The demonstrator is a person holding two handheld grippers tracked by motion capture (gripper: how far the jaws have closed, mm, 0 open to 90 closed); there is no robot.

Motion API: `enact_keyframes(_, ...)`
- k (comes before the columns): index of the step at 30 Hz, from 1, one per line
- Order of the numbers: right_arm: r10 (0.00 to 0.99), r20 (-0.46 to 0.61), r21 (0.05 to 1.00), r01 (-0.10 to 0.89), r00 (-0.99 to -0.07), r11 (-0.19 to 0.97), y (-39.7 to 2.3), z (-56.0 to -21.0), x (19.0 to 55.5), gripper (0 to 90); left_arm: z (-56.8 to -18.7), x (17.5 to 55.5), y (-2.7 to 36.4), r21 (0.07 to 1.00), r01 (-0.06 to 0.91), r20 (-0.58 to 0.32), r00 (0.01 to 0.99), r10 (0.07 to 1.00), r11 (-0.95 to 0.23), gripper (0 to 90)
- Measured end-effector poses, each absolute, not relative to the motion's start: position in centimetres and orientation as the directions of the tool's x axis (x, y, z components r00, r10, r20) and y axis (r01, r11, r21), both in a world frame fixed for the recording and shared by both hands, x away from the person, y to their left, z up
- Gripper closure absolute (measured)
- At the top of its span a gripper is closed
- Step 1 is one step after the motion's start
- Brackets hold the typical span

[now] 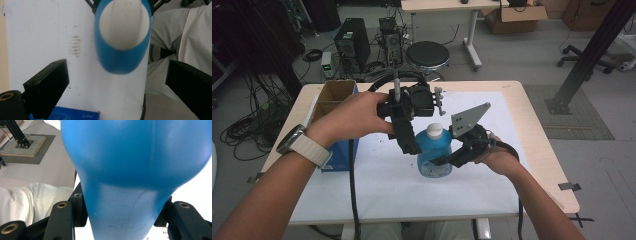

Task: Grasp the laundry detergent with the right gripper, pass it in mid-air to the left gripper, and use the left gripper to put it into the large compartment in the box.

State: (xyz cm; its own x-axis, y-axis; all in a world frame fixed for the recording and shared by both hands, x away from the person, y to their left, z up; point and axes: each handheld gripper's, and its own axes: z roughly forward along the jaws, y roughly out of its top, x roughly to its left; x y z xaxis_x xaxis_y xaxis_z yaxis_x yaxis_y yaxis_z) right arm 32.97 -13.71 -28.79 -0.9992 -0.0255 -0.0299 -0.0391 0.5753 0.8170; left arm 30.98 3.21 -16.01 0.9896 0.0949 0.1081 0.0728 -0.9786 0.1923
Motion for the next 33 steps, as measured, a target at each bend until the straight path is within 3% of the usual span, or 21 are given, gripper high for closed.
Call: enact_keyframes(33,-0.031,-0.029,0.818,-0.042,-0.999,0.574,-12.9,-28.4,33.3,45.2,-18.2,32.3,1.3,0.208,0.062,0.08,0.994,0.08,-0.976,6.9)
